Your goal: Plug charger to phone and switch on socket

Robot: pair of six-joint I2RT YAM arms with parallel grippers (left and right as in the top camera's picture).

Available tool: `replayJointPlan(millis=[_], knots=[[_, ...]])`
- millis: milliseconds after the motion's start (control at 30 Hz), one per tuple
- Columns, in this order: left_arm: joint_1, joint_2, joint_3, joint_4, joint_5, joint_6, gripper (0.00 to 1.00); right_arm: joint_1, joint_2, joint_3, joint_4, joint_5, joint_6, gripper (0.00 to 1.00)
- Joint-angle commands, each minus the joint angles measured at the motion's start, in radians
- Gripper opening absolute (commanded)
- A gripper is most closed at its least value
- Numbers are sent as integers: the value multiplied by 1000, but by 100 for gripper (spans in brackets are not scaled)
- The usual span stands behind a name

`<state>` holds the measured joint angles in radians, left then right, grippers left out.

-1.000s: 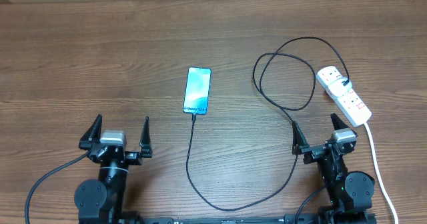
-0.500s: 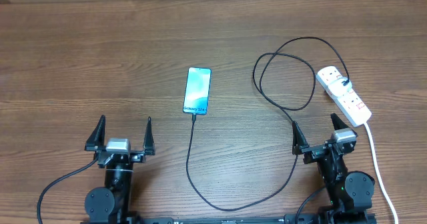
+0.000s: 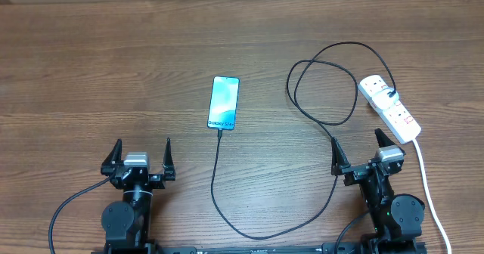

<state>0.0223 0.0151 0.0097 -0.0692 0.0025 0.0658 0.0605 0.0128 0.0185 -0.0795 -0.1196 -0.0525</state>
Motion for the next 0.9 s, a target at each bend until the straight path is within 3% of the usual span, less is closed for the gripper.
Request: replayJointPlan(millis=[0, 200, 867], knots=[[10, -12, -5, -5, -37, -80, 100, 0, -10, -10, 3, 6, -1, 100], [10, -12, -5, -3, -75, -206, 99, 0, -10, -10, 3, 6, -1, 100], [10, -12, -5, -5, -55, -64, 100, 0, -10, -10, 3, 6, -1, 100]])
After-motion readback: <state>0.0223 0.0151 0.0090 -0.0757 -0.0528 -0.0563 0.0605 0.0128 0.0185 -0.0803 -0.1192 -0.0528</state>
